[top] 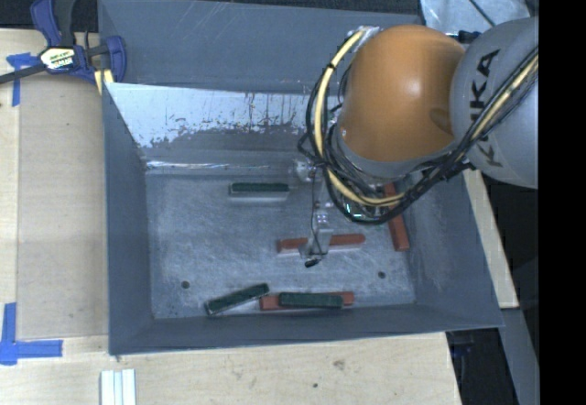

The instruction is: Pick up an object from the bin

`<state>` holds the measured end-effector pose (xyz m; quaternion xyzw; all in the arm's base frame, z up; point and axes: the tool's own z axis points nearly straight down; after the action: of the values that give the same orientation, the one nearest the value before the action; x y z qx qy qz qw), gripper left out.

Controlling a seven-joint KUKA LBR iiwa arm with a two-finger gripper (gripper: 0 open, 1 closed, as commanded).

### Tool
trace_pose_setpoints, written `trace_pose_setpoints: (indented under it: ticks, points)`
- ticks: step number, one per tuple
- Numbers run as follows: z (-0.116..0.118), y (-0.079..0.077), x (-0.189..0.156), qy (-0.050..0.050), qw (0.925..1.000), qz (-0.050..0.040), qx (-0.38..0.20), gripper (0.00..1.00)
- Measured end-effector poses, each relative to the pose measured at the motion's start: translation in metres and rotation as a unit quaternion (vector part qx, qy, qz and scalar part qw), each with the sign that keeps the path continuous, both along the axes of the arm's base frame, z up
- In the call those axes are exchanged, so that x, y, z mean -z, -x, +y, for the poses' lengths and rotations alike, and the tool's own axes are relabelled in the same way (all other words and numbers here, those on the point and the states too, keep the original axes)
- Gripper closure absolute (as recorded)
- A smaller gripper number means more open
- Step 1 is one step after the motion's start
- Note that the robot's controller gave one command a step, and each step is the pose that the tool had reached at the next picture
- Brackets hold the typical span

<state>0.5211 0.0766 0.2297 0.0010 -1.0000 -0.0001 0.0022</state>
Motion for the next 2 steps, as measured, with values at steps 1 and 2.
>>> trace_pose_setpoints:
  ticks: [1, 2]
  points:
    - [-0.053, -0.016, 0.163, 0.001, 0.9956, -0.0004, 0.094, 0.0]
    - [-0.054, -0.011, 0.128, 0.0, 0.9934, -0.0053, 0.114, 0.0]
